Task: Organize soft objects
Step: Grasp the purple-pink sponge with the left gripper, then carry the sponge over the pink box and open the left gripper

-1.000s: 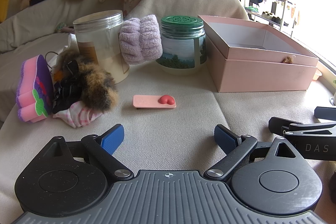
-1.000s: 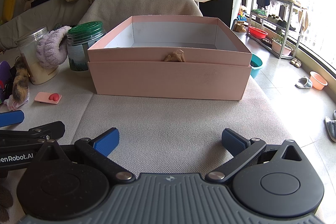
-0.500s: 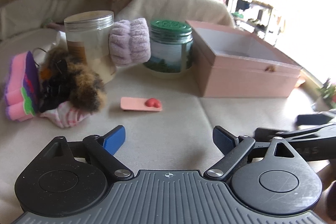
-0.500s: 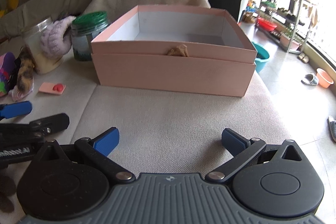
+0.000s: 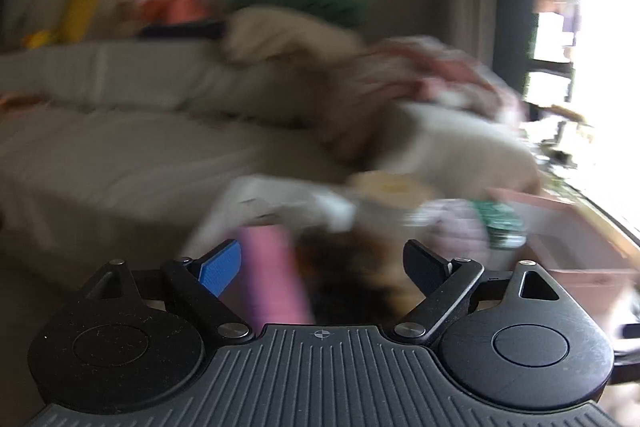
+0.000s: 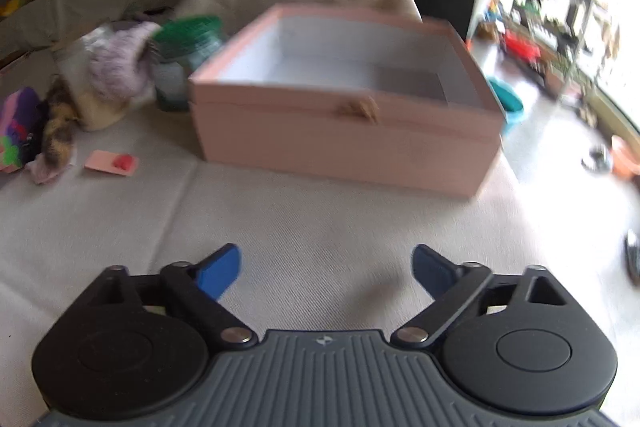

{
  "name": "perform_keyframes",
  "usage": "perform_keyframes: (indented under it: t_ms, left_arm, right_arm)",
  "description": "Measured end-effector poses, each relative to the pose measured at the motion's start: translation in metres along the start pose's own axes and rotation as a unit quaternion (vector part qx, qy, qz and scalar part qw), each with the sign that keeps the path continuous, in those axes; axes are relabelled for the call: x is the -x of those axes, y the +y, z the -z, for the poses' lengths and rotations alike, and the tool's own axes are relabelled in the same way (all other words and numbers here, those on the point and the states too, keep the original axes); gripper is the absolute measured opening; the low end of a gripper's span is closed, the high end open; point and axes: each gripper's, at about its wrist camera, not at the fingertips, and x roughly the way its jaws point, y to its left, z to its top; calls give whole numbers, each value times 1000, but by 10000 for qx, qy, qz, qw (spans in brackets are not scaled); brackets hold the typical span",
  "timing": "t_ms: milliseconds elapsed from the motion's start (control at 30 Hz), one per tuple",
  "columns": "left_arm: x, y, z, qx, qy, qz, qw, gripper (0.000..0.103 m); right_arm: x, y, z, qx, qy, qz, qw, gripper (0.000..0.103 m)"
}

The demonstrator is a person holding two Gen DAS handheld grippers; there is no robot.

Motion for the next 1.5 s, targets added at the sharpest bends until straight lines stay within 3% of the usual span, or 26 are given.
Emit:
perform_keyframes:
  t_ms: [133, 300, 367, 433, 500, 600, 767, 900, 1167, 1267, 1333, 1400, 1433, 1500]
  left_arm:
    - [-29, 20, -2, 138, 326, -145, 9993, 92]
    - [-53, 20, 6, 41, 463, -123, 9988, 91]
    - [-60, 26, 10, 58, 550, -65, 9984, 82]
    - [-62, 29, 15, 41, 580, -26, 9983, 54]
    - [-62, 35, 16, 83, 610, 40, 9981, 36]
    - [-56, 49, 16, 439, 644, 269, 9966, 35]
    - [-33, 78, 8, 858, 345, 426, 9948, 35]
    - [-17, 100, 3, 1129, 122, 450, 9925, 35]
    - [-12, 125, 11, 1583, 161, 597, 9854, 35]
    - [-16, 127, 14, 1607, 256, 665, 9844, 35]
    - [-17, 128, 16, 1610, 317, 675, 9841, 35]
    - [-17, 128, 17, 1598, 337, 678, 9842, 35]
    - [-17, 128, 17, 1599, 339, 669, 9843, 35]
    - [-16, 128, 16, 1641, 346, 660, 9836, 35]
  right_arm:
    - [18, 13, -10, 58, -628, -55, 9980, 93]
    - [20, 28, -19, 457, -503, -374, 9970, 92]
    - [22, 34, -21, 609, -475, -462, 9959, 92]
    - [25, 46, -24, 822, -544, -534, 9937, 92]
    - [31, 60, -29, 1100, -679, -619, 9897, 92]
    - [36, 87, -41, 1509, -865, -871, 9809, 88]
    - [34, 150, -56, 2312, -936, -1577, 9555, 52]
    - [26, 203, -55, 2897, -1145, -1826, 9325, 50]
    - [-17, 272, -47, 3475, -1198, -1343, 9202, 50]
    - [-34, 281, -41, 3755, -1001, -1143, 9143, 50]
    - [-35, 282, -35, 3936, -1101, -1062, 9065, 50]
    - [-31, 281, -33, 4021, -1155, -1018, 9026, 45]
    - [-29, 280, -33, 4007, -1150, -1036, 9030, 35]
    - [-21, 277, -39, 3923, -1142, -1057, 9066, 31]
